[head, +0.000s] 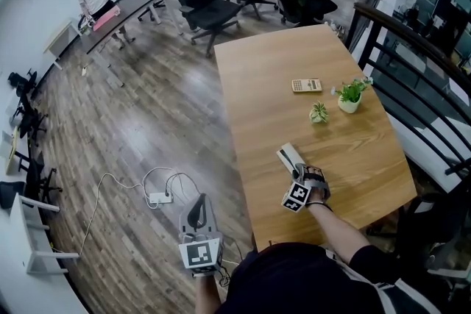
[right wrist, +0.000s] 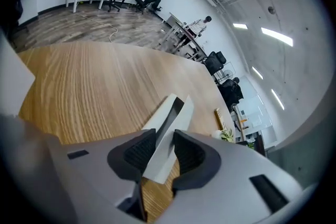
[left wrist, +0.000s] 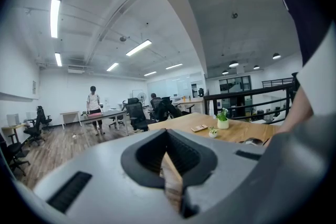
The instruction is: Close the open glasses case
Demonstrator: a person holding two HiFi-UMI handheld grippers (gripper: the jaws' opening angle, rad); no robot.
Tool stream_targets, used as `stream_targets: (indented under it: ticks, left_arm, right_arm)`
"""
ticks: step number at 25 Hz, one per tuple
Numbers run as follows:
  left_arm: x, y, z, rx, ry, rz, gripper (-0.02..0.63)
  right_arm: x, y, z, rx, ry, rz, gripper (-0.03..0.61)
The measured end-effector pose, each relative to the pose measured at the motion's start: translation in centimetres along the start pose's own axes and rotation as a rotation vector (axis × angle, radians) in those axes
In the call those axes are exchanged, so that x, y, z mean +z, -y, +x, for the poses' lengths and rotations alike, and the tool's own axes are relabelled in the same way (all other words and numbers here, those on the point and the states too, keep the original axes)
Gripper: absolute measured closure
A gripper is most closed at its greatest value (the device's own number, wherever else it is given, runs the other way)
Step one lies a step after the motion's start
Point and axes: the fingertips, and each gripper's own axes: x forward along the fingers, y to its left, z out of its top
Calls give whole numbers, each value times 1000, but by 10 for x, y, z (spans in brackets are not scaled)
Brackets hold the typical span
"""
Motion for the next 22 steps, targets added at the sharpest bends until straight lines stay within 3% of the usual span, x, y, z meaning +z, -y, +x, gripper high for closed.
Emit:
stream_targets:
  ticks: [5, 8, 12, 14, 15, 16, 17, 20, 22]
  left_arm:
    - [0, -5, 0, 8, -3, -7, 615]
    - [-1, -4, -2, 7, -3, -7, 615]
    - [-5, -2, -5, 7, -6, -16, 615]
    - [-7, 0, -6, 7, -10, -20, 615]
    - [-8, 1, -6, 6, -10, -21, 615]
    - [-8, 2, -7, 5, -10, -22, 615]
    - [-8, 2, -7, 5, -11, -21, 615]
    - [-6, 1, -6, 6, -10, -17, 615]
    - [-5, 2, -6, 4, -5, -16, 615]
  right_arm:
    - [11, -21, 2, 158, 32, 35, 409]
    - [14, -26, 4, 224, 45, 130, 432]
    - [13, -14, 5, 317, 75, 439, 464]
    - [7, -4, 8, 376, 90, 688, 554]
    - [3, -2, 10, 411, 93, 786, 563]
    - [1, -1, 10, 437, 92, 818, 565]
    - [2, -2, 10, 442, 91, 770, 565]
    - [10, -8, 10, 349, 64, 441, 565]
    - [12, -10, 12, 293, 37, 342, 565]
